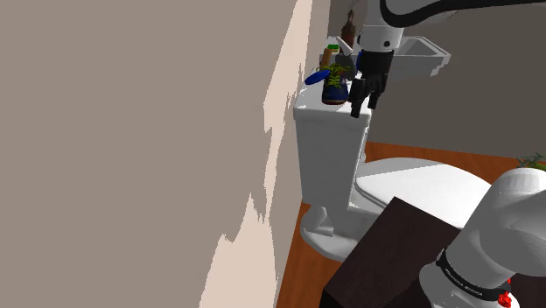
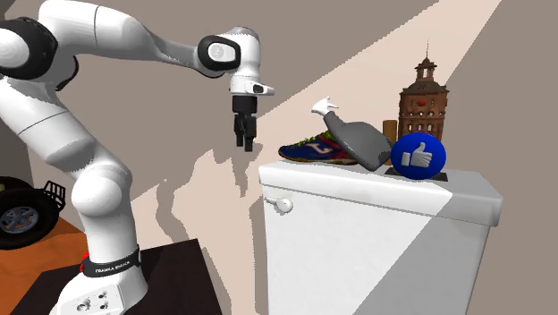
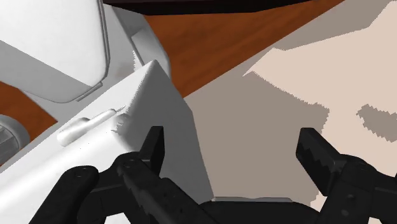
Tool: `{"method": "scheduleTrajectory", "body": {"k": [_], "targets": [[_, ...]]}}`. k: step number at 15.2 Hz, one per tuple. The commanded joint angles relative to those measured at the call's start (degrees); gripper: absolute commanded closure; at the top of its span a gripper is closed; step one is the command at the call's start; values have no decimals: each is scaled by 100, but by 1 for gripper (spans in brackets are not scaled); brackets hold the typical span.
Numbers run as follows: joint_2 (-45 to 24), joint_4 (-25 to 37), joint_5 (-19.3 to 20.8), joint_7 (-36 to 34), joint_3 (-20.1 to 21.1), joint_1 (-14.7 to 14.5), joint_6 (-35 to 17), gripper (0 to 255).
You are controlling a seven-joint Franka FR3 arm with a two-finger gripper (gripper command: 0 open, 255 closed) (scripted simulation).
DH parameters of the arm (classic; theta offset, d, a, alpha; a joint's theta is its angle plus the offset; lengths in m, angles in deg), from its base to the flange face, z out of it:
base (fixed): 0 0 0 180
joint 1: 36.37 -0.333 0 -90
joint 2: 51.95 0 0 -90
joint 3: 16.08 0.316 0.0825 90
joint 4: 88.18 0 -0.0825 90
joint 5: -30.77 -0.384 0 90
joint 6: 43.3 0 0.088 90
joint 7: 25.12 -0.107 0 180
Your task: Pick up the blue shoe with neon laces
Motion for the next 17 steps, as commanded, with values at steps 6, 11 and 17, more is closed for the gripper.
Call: {"method": "scheduleTrajectory", "body": {"k": [6,11,17], "targets": [[-1276,1434,90,454,-347,63,-108,0],[-2225,2643,12,769,-562,117,-29,0],[-3498,4447,-243,1161,-796,273,303,0]]}}
